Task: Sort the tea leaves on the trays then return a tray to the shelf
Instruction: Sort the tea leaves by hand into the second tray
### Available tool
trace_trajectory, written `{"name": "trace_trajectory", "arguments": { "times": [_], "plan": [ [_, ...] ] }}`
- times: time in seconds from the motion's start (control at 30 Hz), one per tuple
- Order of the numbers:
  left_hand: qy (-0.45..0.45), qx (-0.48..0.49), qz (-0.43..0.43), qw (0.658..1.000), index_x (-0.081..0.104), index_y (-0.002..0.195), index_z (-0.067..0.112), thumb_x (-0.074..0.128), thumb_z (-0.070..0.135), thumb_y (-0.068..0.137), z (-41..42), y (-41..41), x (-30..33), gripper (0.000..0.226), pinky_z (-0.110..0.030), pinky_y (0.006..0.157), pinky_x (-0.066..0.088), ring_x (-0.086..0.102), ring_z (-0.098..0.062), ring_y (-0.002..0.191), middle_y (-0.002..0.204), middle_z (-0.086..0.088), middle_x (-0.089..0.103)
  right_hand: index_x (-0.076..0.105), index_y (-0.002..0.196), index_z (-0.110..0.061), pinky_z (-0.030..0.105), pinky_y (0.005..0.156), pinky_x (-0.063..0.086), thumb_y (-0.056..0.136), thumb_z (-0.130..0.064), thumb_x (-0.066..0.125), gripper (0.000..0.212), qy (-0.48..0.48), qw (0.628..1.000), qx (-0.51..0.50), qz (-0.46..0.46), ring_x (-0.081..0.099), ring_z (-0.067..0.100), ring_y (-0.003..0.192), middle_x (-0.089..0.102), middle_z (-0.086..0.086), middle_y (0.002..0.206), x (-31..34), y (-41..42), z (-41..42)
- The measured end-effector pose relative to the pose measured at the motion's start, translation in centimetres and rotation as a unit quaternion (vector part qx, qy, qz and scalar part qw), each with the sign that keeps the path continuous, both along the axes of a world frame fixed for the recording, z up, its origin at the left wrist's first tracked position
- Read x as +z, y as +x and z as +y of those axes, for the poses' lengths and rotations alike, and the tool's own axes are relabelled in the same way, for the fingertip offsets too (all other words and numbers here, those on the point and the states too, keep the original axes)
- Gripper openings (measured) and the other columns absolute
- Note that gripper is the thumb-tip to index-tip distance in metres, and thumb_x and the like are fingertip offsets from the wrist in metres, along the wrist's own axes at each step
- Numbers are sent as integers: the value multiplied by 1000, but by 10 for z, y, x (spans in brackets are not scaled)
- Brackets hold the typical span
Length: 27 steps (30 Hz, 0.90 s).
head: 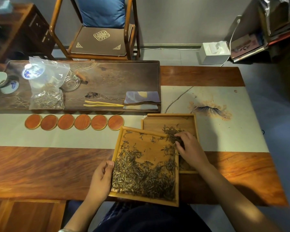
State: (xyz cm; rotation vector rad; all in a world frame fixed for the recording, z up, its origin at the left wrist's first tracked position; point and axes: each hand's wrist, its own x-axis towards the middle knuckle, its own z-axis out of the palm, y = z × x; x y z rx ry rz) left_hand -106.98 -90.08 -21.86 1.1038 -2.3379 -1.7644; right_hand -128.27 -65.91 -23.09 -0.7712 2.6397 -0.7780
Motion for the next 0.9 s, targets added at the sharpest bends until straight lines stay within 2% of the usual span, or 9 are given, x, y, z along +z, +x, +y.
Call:
{"name": "trace_trajectory", "arguments": {
  "times": [0.13,0.23,0.3,0.4,0.57,0.67,0.73,0.83,0.9],
  "plan": [
    [2,-1,1,1000,61,84,12,43,24,100,1,1,0,26,-27,71,41,57,-18,74,78,-12,61,58,121,-10,22,83,43,96,-12,48,27,-1,1000,-12,17,54,16,105,56,3,116,3,3,3],
    [-13,6,0,1000,62,85,14,43,21,100,3,-1,2,25,-13,66,41,58,-6,72,77,-6,63,58,121,-11,22,82,42,96,-13,46,27,-18,999,-33,19,53,15,105,56,3,117,8,10,2],
    [-17,8,2,1000,61,84,14,43,20,100,4,-3,2,25,-9,63,39,56,-1,70,75,-4,62,58,120,-12,23,84,44,96,-17,48,27,-29,999,-23,20,52,13,105,56,1,115,13,18,0],
    [-12,9,-8,1000,59,83,10,43,21,100,3,-5,1,26,-17,64,37,52,-14,71,75,-13,57,57,121,-14,22,85,45,94,-24,51,29,-22,999,28,20,51,11,108,54,-1,117,19,35,-6],
    [-5,7,-6,1000,60,87,8,43,20,101,3,-7,0,26,-33,73,41,58,-30,83,85,-19,62,54,126,-20,22,87,44,89,-48,50,47,12,989,146,17,47,12,114,49,-3,125,27,64,-21],
    [1,6,-5,1000,61,88,7,42,20,101,3,-8,0,26,-37,75,42,58,-33,85,87,-21,63,43,134,-26,28,99,38,81,-69,43,68,38,977,208,-6,36,11,124,40,-4,136,26,75,-25],
    [2,6,-6,1000,61,87,8,42,20,101,3,-8,1,27,-34,75,42,59,-30,84,86,-18,64,37,137,-27,32,104,34,77,-74,41,76,62,967,248,-6,32,13,129,35,-2,141,24,79,-27],
    [-7,5,0,1000,60,82,12,43,19,101,4,-8,3,27,-20,67,39,56,-19,75,77,-7,61,42,135,-24,36,103,39,86,-61,43,62,60,965,256,14,37,19,129,40,4,139,20,80,-28],
    [-5,6,1,1000,59,81,11,43,18,101,4,-8,4,27,-18,65,39,54,-16,73,75,-5,59,51,128,-19,34,96,45,90,-47,49,47,35,971,234,42,46,20,121,49,5,130,17,78,-27]
  ]
}}
